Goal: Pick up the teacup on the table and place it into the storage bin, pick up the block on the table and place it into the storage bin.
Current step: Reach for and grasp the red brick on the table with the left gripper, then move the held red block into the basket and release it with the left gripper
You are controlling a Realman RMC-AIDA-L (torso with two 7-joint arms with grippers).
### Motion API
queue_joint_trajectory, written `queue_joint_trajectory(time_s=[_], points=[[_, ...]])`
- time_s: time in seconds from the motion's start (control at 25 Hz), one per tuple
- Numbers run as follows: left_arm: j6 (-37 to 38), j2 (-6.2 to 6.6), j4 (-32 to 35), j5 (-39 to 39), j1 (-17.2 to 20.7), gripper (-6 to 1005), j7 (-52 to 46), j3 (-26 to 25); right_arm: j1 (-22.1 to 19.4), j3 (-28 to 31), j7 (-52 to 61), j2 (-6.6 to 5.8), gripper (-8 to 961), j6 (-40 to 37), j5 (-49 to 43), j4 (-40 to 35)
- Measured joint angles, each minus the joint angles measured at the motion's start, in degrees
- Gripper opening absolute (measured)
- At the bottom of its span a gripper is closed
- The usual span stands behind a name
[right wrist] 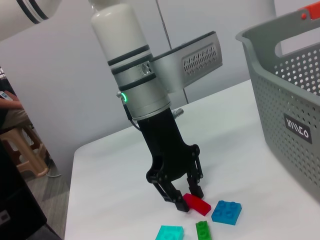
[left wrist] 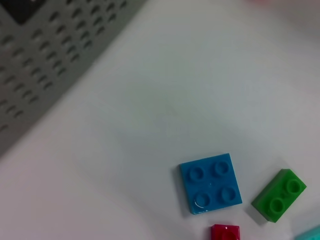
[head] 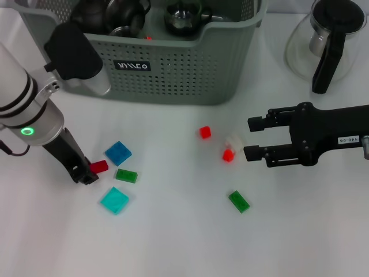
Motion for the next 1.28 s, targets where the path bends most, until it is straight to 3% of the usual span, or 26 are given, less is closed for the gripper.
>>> queue_joint_trajectory(time_s=[0.32,0.44,0.52,0.64,0.76,0.88,0.96,1.16,1.2,1.28], points=[[0.1,0.09,0.5,0.0,-0.3,322,-0.7,-0.5,-0.1,0.0,0.0,-0.08,713,-0.1,0.0,0.0],[0.6,0.12,0.8,0.0,-0.3,179,-1.0,-0.6,-0.1,0.0,0.0,-0.09,713,-0.2,0.0,0.1],[1.0,0.21,0.9,-0.1,-0.4,179,-1.1,-1.0,-0.1,0.0,0.0,-0.09,713,-0.2,0.0,0.2],[4.3,0.22,2.2,-1.6,-1.0,179,0.5,-5.8,-0.1,0.0,0.0,-0.09,713,-0.2,0.0,0.2],[11.1,0.81,1.9,-6.7,-3.3,179,5.5,-16.7,-0.1,0.0,0.0,-0.09,713,-0.3,0.0,0.2],[17.7,3.04,-3.5,-13.7,-5.9,179,11.2,-29.1,-0.1,0.0,0.0,-0.03,713,-0.3,0.0,0.2],[20.9,5.54,-10.9,-20.6,-7.1,179,14.3,-35.7,-0.1,0.0,0.0,0.00,713,-0.3,0.0,0.2],[22.9,12.46,-34.4,-43.3,-8.0,179,16.6,-43.9,-0.1,0.0,0.0,0.16,714,-0.3,0.0,0.2],[22.6,13.31,-38.1,-47.7,-8.2,179,15.6,-45.2,0.0,0.0,0.0,0.16,714,-0.2,0.0,0.2],[21.1,13.78,-42.4,-54.1,-8.3,180,12.6,-48.2,0.3,0.0,0.0,0.17,714,-0.1,0.0,0.2]])
